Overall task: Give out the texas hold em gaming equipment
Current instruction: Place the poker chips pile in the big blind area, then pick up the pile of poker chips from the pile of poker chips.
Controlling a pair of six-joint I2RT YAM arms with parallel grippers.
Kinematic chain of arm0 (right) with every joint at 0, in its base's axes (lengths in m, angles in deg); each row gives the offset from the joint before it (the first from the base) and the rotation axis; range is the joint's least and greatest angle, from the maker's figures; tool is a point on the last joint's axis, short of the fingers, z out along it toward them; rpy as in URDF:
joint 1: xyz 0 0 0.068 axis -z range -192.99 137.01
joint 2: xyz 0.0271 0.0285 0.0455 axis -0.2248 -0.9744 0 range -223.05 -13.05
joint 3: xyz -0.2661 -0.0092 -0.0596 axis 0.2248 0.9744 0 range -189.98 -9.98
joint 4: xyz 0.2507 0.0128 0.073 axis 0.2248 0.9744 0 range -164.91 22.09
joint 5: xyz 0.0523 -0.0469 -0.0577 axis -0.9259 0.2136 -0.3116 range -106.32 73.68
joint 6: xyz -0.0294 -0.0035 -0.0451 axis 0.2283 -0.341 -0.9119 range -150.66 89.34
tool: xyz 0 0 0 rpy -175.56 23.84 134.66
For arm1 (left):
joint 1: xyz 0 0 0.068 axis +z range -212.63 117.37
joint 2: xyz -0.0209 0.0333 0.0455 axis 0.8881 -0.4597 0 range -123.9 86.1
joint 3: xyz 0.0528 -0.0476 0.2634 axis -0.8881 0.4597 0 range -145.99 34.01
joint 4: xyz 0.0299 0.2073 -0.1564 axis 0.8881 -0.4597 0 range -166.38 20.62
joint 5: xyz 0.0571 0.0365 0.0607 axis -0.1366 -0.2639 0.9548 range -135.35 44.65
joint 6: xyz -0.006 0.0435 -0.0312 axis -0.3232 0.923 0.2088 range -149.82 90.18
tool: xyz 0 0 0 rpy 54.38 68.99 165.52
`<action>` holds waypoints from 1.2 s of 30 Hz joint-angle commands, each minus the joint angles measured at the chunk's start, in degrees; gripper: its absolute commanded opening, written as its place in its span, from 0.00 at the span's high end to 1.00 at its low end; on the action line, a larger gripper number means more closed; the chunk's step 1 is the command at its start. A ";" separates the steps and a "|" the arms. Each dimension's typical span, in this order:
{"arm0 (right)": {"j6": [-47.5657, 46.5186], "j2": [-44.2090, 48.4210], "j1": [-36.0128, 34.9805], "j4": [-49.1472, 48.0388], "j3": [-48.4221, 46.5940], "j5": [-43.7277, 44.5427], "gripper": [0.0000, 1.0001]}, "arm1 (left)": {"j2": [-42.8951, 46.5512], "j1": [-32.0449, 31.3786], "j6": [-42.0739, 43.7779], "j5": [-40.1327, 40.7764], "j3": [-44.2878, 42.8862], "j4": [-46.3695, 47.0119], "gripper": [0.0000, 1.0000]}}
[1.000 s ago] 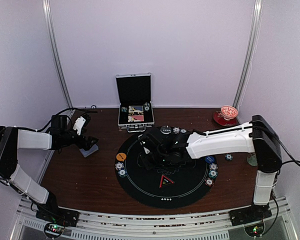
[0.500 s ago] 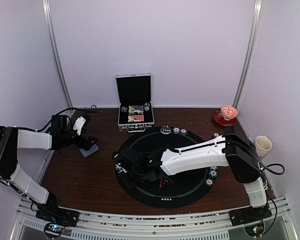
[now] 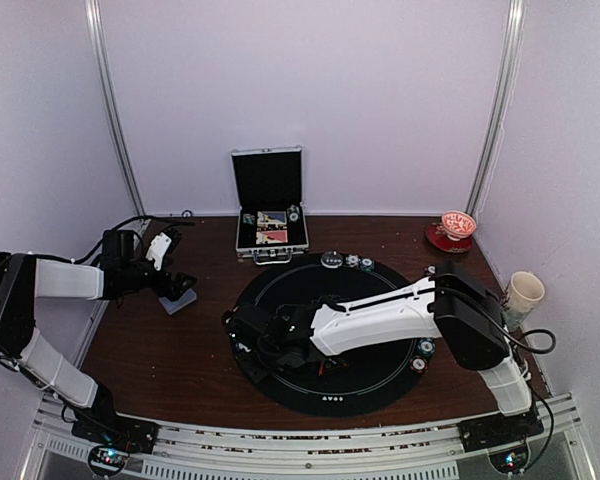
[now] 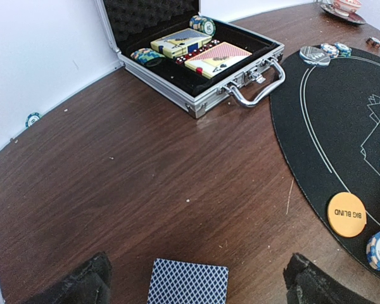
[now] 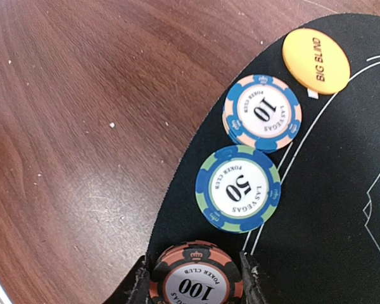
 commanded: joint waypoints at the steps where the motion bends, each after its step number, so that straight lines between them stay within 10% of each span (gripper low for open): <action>1: 0.30 -0.83 -0.66 0.76 -1.92 0.77 0.63 | -0.11 0.24 -0.35 -0.45 -1.04 1.88 0.02; 23: 2.08 12.87 1.49 9.71 0.25 10.86 0.18 | 0.22 0.19 -0.44 -0.36 -0.95 1.79 0.02; 36: 2.39 28.08 31.26 6.42 17.60 11.16 0.07 | 0.44 0.21 -0.39 -0.28 -0.87 1.76 0.02</action>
